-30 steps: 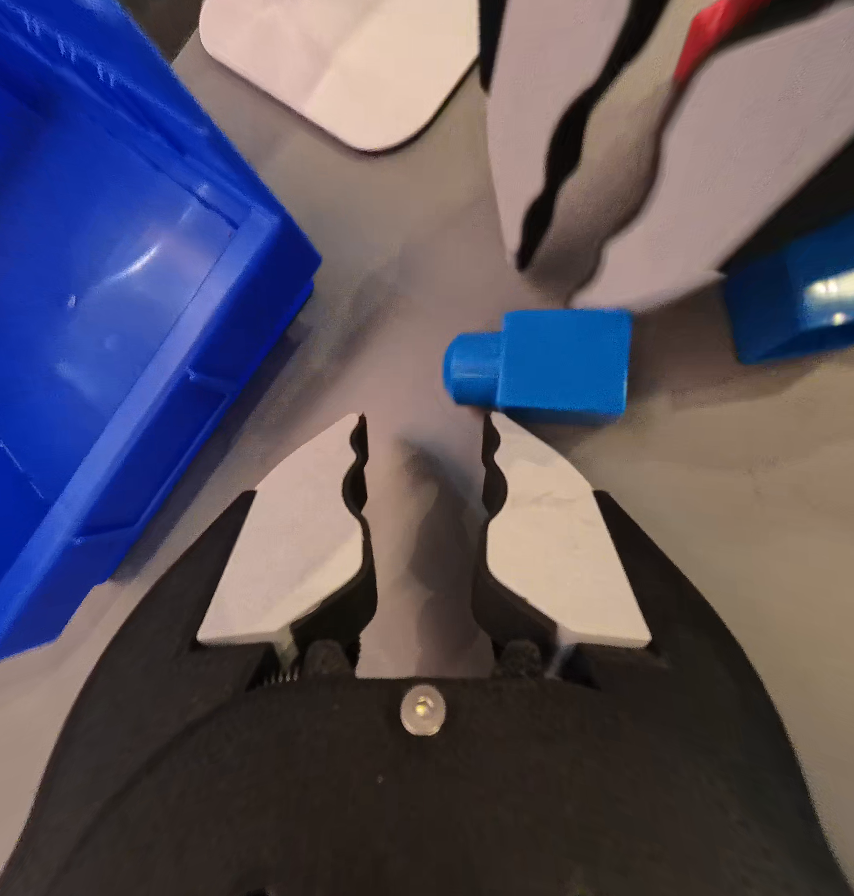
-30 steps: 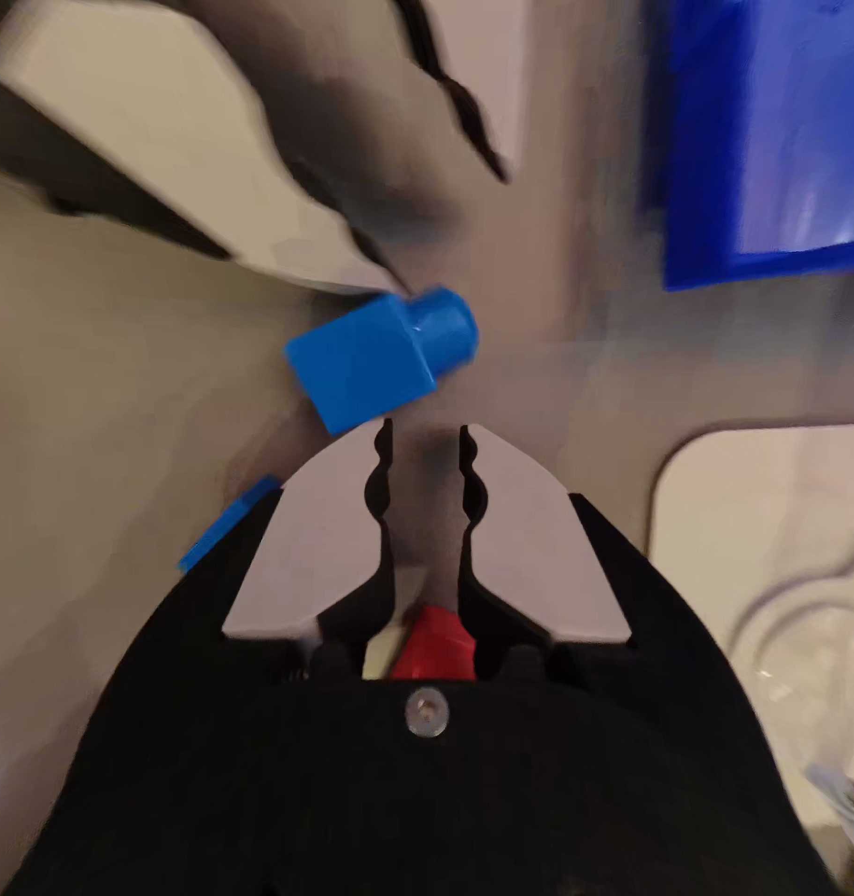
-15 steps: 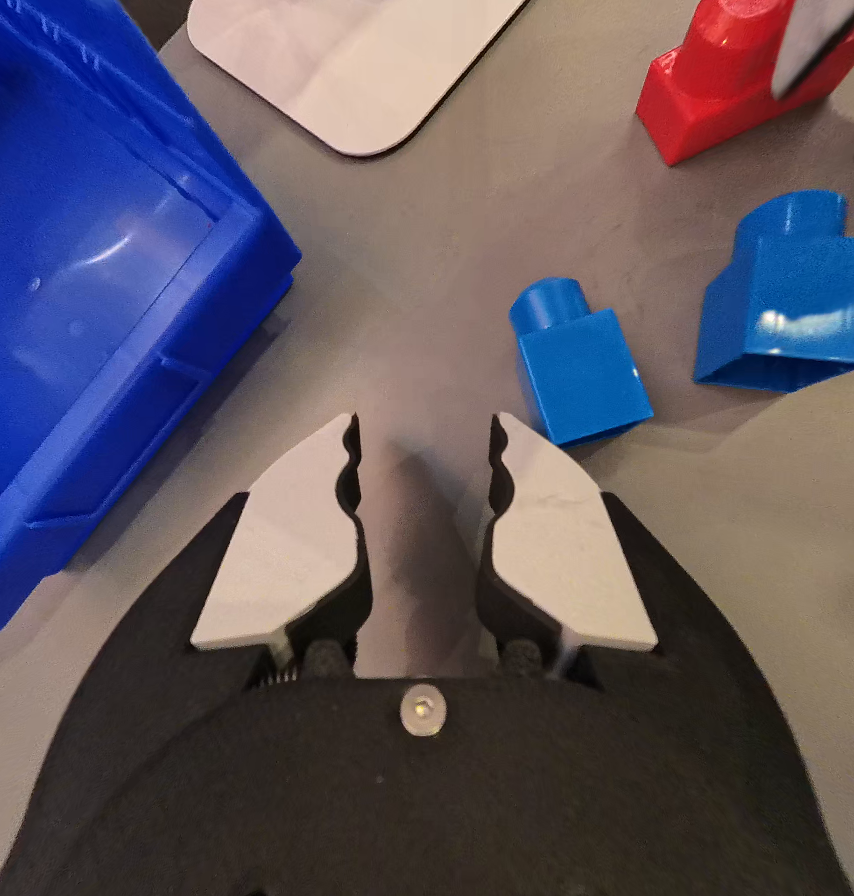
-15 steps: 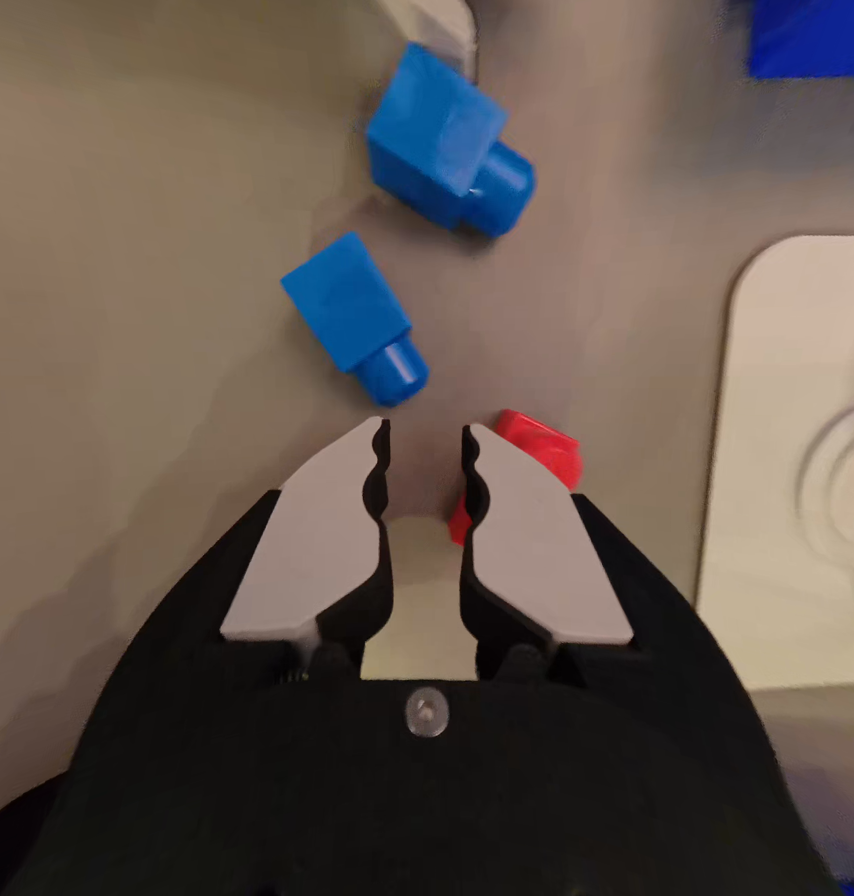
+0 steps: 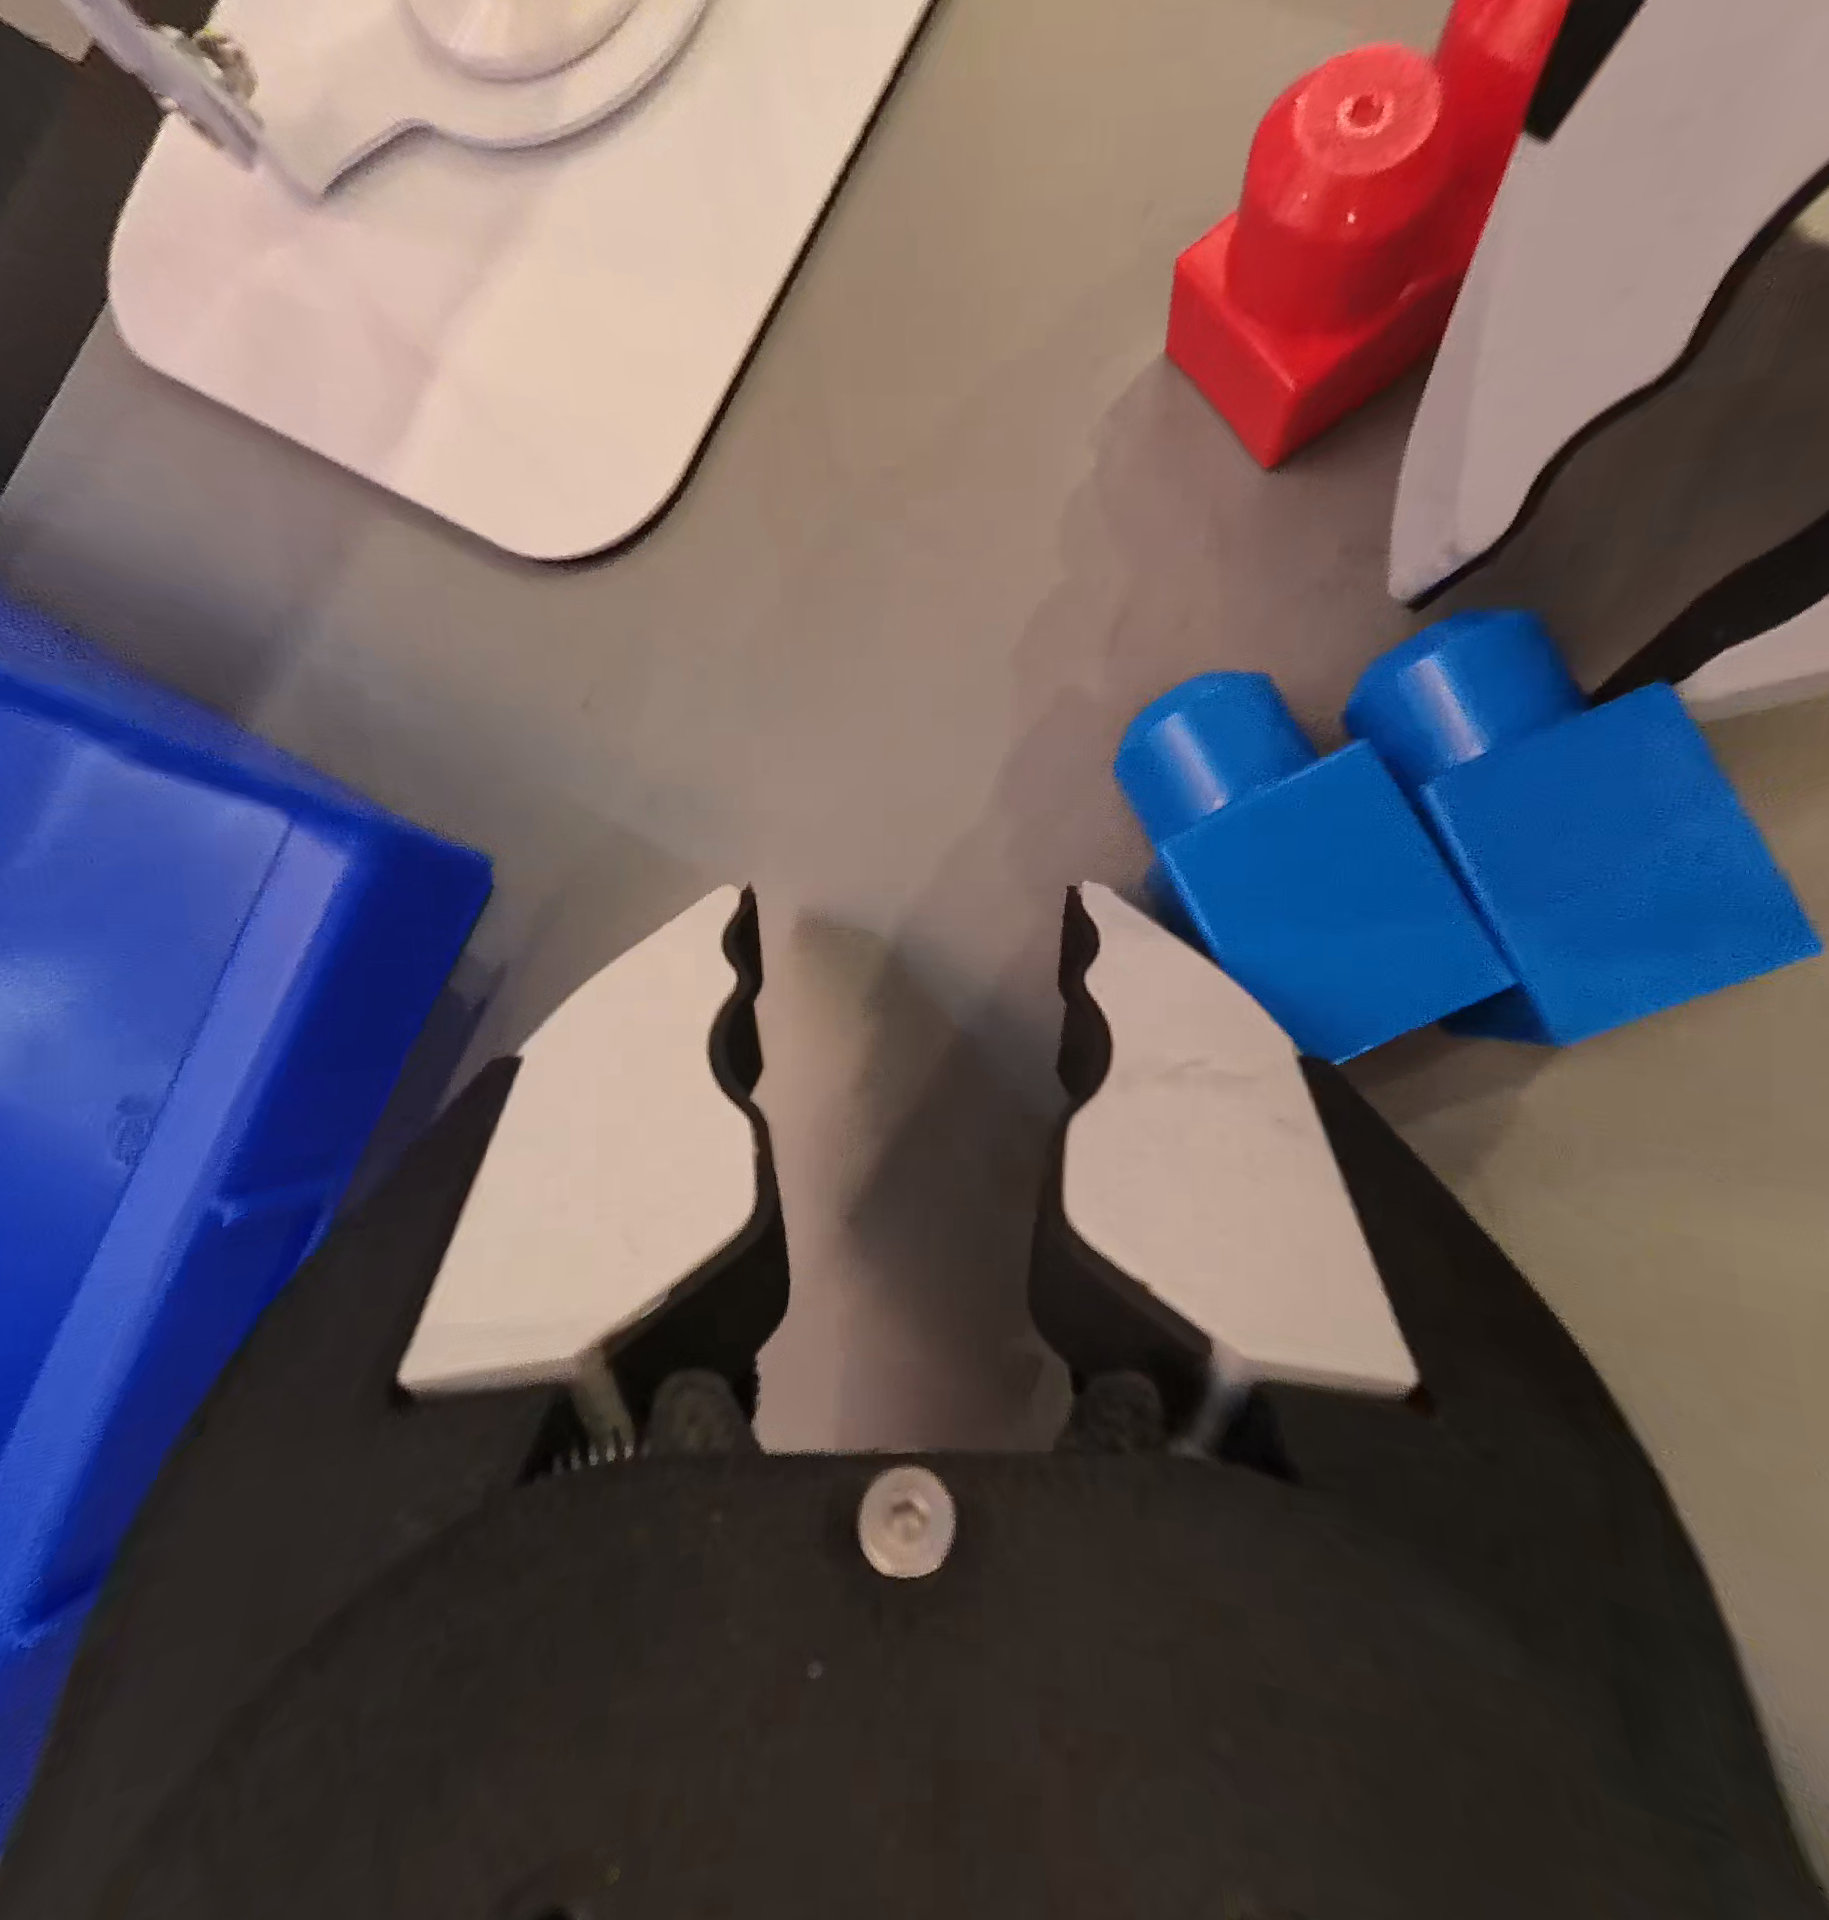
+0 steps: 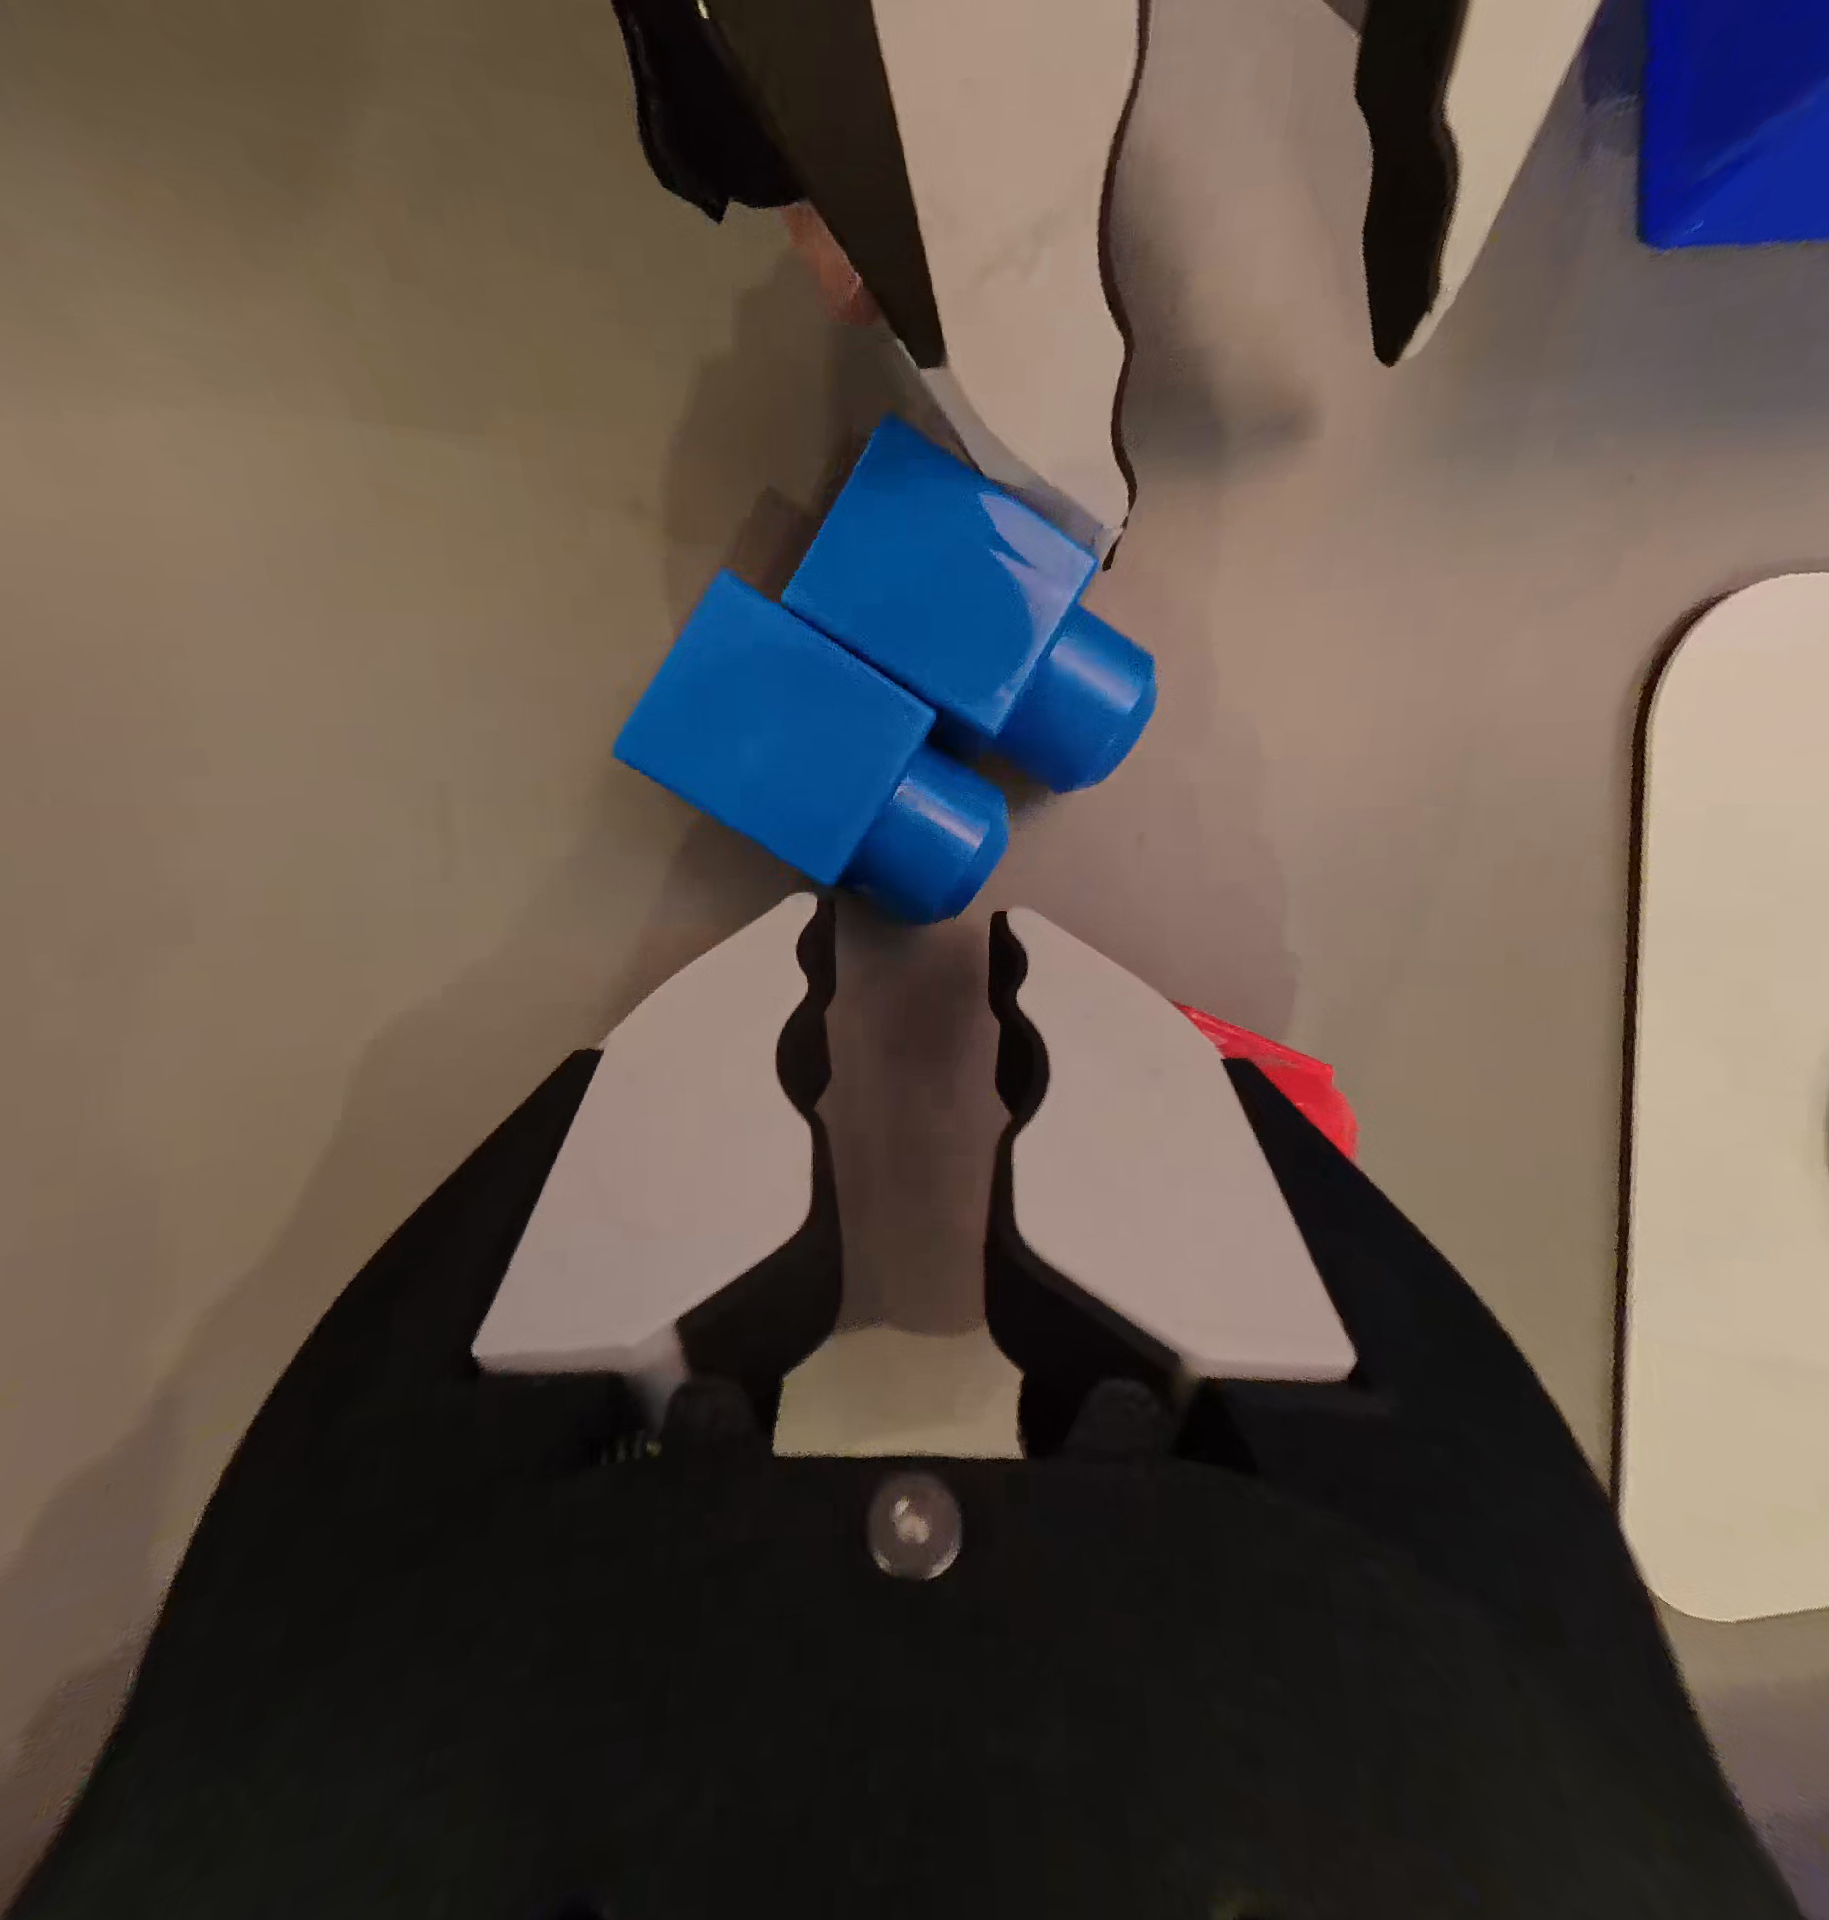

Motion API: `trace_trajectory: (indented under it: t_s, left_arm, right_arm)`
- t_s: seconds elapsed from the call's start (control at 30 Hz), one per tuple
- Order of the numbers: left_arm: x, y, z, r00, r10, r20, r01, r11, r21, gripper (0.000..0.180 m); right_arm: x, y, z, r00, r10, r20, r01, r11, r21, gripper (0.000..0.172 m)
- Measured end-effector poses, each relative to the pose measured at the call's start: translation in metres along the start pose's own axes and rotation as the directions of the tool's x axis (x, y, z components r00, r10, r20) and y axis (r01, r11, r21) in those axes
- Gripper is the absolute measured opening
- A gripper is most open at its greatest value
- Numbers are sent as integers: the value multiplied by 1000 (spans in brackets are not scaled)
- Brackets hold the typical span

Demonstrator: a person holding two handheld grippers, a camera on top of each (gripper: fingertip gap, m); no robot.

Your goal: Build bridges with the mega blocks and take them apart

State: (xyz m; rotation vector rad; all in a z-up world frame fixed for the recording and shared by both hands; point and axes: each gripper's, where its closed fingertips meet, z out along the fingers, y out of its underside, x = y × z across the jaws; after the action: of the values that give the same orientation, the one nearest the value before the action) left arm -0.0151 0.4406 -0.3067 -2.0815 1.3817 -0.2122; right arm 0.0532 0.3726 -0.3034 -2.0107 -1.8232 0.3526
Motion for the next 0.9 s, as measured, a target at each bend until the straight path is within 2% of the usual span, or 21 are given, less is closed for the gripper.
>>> trace_trajectory:
  t_s: [0.2, 0.3, 0.43, 0.5, 0.57, 0.63, 0.7, 0.83, 0.9]
  left_arm:
    - [5, -9, 1, 997, 57, -46, -57, 998, 3, 59]
    - [1, 2, -13, 1000, -24, -8, 24, 1000, 1, 65]
    - [21, 11, -42, 982, -188, -28, 189, 979, 82, 80]
    - [39, 6, -51, 962, -267, -58, 272, 952, 137, 88]
    - [62, 2, -50, 951, -296, -84, 306, 942, 137, 95]
    - [72, 7, -47, 960, -277, -38, 279, 957, 80, 99]
    - [87, -1, -47, 958, -271, -88, 279, 955, 95, 99]
    - [95, -15, -41, 948, -313, -50, 317, 939, 134, 114]
    - [96, -15, -30, 948, -317, 13, 314, 944, 99, 117]
  right_arm:
    - [0, 3, -4, 1000, -11, -21, 11, 1000, -3, 29]
    - [10, 0, -13, 999, 18, -27, -16, 999, 51, 29]
    - [32, -8, -20, 1000, 31, -6, -30, 995, 95, 29]
    - [40, -9, -17, 1000, 16, 16, -17, 997, 80, 28]
    - [49, -8, -11, 1000, -6, 3, 6, 999, 35, 26]
    - [48, -4, -5, 999, -50, 17, 51, 999, -13, 26]
    - [42, -5, -5, 995, -89, 37, 89, 996, -3, 26]
    - [44, -19, -6, 996, -87, 14, 86, 994, 70, 26]
    - [46, -21, 2, 996, -73, 43, 71, 997, 40, 26]
